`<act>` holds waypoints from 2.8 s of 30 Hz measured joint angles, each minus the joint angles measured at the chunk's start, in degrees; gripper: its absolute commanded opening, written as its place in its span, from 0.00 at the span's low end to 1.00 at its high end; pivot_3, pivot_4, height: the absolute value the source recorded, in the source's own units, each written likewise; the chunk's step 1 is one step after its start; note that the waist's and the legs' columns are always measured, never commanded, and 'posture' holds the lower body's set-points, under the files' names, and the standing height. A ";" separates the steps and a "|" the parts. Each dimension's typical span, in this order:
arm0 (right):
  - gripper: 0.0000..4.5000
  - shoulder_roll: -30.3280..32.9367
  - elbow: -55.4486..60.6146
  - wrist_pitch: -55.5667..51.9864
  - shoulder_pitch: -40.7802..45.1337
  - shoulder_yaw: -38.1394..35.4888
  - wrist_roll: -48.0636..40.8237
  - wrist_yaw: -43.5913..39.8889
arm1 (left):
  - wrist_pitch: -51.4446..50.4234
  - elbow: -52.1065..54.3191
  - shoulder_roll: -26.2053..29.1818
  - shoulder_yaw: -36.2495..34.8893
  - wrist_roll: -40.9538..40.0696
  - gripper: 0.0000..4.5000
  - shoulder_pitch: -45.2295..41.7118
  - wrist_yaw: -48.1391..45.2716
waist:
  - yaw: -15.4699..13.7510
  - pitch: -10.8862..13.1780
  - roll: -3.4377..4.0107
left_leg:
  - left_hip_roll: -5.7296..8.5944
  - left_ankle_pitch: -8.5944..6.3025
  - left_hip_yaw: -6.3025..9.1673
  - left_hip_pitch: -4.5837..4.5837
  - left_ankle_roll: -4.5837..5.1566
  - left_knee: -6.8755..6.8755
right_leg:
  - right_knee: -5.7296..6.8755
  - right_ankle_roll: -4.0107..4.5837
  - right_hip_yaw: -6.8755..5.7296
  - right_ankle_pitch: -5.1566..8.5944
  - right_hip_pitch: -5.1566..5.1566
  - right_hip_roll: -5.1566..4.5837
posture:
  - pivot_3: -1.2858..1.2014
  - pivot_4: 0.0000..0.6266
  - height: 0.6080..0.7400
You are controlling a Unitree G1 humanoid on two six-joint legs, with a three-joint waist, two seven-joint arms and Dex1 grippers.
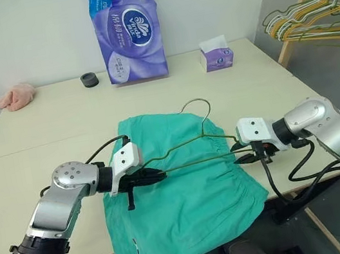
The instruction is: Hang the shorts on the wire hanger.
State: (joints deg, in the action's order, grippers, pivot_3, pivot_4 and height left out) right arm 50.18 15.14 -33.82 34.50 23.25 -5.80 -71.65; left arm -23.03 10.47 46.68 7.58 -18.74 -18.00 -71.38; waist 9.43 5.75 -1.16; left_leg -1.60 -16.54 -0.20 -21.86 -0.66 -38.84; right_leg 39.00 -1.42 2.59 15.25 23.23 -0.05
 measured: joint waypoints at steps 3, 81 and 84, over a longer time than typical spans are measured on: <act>0.00 -0.50 -0.11 -1.44 0.01 0.45 0.16 0.15 | -0.01 0.09 0.00 0.00 0.21 0.00 0.05 0.37 | -0.03 0.00 0.00 | 0.00 0.00 0.01 0.01 0.00 0.00 | 0.01 0.00 0.00 0.00 0.00 0.00 | 0.45 0.11 1.00; 0.00 14.93 -7.62 -31.80 -21.14 -17.33 -26.88 4.20 | -7.63 -13.11 1.37 -7.83 -6.59 0.54 -2.37 -1.68 | 1.71 -0.02 -0.05 | -0.02 -0.03 -0.02 -0.03 -0.04 0.02 | -0.04 -0.05 0.00 0.07 0.01 0.07 | 0.43 0.10 1.00; 0.00 13.99 -7.87 -33.12 -18.74 -15.37 -26.97 4.12 | -7.51 -13.42 1.36 -7.83 -6.56 0.54 -2.39 -1.71 | 1.77 -0.02 -0.05 | -0.04 -0.03 -0.01 -0.02 -0.04 0.02 | -0.03 -0.05 0.00 0.07 0.01 0.08 | 0.43 0.11 1.00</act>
State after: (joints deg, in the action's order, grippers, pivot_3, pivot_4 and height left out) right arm 64.17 7.27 -66.94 15.77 7.88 -32.77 -67.53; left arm -30.54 -2.94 48.04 -0.25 -25.30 -20.39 -73.09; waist 11.20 5.73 -1.21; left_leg -1.64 -16.57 -0.22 -21.87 -0.70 -38.82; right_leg 38.97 -1.47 2.59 15.31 23.24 0.03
